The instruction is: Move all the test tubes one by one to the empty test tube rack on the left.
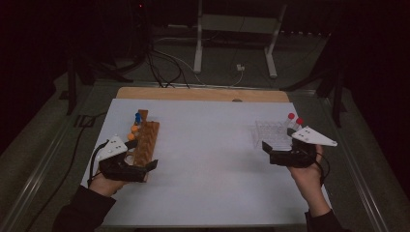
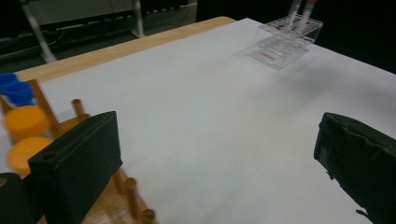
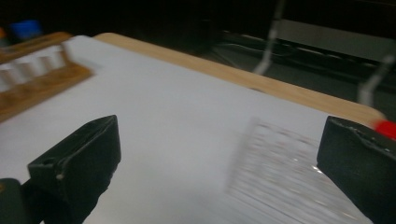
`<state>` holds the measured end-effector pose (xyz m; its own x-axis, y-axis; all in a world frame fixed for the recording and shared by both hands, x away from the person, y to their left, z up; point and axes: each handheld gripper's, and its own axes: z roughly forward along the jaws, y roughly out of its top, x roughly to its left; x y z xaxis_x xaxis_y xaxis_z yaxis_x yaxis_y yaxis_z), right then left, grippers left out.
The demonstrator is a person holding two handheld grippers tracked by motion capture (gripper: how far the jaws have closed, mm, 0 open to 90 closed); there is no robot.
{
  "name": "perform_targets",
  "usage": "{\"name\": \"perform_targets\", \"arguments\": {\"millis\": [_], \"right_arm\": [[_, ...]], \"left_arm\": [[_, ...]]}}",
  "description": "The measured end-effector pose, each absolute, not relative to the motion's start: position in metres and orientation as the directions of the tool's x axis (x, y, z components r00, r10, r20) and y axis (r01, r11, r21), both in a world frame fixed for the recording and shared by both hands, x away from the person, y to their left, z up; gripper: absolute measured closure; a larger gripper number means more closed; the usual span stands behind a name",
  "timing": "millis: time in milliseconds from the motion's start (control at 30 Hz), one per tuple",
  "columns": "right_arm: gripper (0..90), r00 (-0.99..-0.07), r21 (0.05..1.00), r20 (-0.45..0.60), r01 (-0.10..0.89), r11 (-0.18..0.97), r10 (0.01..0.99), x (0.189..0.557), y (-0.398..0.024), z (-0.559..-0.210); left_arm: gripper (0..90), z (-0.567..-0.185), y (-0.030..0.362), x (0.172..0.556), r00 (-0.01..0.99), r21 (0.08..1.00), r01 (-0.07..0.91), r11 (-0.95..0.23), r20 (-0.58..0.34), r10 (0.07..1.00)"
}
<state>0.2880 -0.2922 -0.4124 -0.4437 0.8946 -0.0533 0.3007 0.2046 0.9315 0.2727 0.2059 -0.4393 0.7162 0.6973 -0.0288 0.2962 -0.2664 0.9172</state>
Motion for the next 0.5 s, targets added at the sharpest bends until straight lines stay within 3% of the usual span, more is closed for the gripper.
{"name": "perform_targets", "arguments": {"millis": [400, 500], "right_arm": [[0.0, -0.264, 0.919, 0.008, 0.383, 0.097, 0.964, 0.315, -0.35, -0.428], [3.6, -0.212, 0.916, 0.005, 0.393, 0.081, 0.977, 0.32, -0.358, -0.437]], "left_arm": [[1.5, -0.444, 0.184, 0.266, 0.78, 0.909, 0.287, -0.302, -0.039, 0.625], [1.5, -0.444, 0.18, 0.264, 0.792, 0.906, 0.279, -0.317, -0.031, 0.61]]}}
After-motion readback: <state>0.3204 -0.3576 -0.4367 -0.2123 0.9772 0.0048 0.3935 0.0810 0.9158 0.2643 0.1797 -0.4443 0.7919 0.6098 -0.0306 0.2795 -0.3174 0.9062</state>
